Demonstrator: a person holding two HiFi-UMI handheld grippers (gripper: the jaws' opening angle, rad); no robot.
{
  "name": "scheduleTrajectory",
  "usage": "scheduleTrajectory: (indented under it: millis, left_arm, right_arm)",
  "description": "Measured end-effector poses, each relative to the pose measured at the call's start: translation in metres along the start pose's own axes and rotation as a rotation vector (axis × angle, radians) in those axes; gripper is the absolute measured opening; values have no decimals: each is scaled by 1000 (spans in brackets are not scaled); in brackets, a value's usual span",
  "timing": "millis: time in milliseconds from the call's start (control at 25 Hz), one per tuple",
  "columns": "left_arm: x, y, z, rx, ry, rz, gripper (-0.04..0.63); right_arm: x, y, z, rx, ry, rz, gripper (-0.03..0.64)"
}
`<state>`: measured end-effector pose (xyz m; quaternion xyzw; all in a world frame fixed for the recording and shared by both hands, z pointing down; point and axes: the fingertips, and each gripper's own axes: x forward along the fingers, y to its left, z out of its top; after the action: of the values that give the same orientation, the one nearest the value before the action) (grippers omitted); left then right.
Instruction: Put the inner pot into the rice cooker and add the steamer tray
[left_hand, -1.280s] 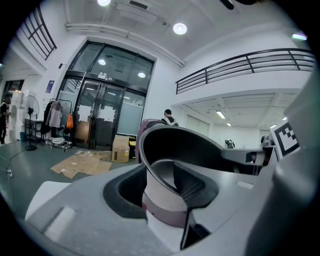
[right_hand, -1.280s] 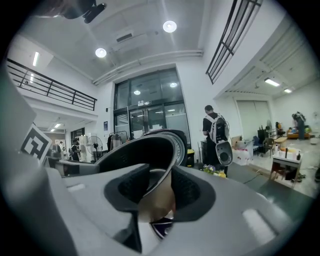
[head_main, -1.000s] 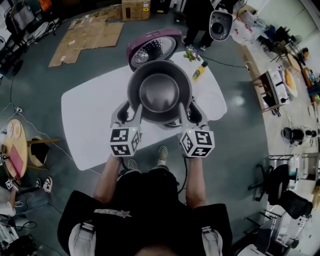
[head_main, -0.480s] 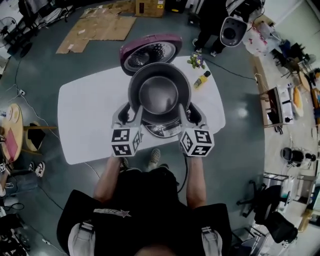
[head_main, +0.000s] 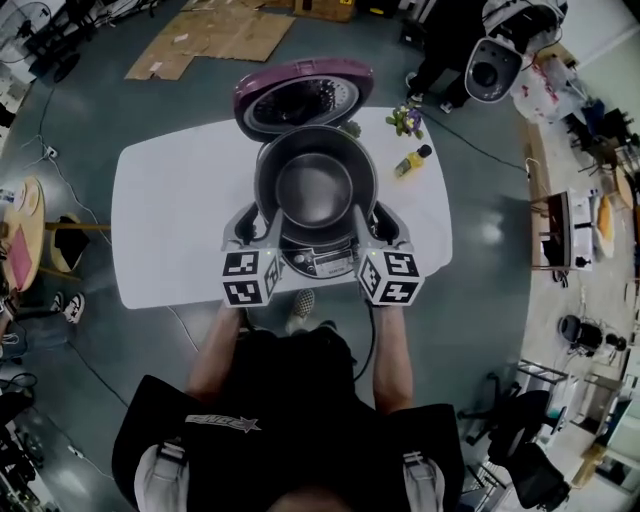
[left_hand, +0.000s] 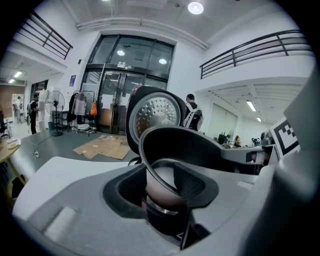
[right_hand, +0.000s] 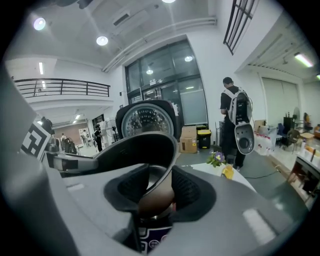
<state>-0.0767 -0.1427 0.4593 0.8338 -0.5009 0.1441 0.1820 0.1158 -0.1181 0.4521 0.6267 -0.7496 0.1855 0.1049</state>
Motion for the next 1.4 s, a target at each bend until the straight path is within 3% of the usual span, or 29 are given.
scheduleTrajectory:
  millis: [880, 1400]
  left_arm:
    - [46, 14, -48, -70, 215, 68, 183]
    - [59, 16, -69, -57, 313, 64, 183]
  right_arm:
    - [61, -20, -51, -8, 282, 75, 155]
    - [72, -24, -73, -55, 398, 79, 166]
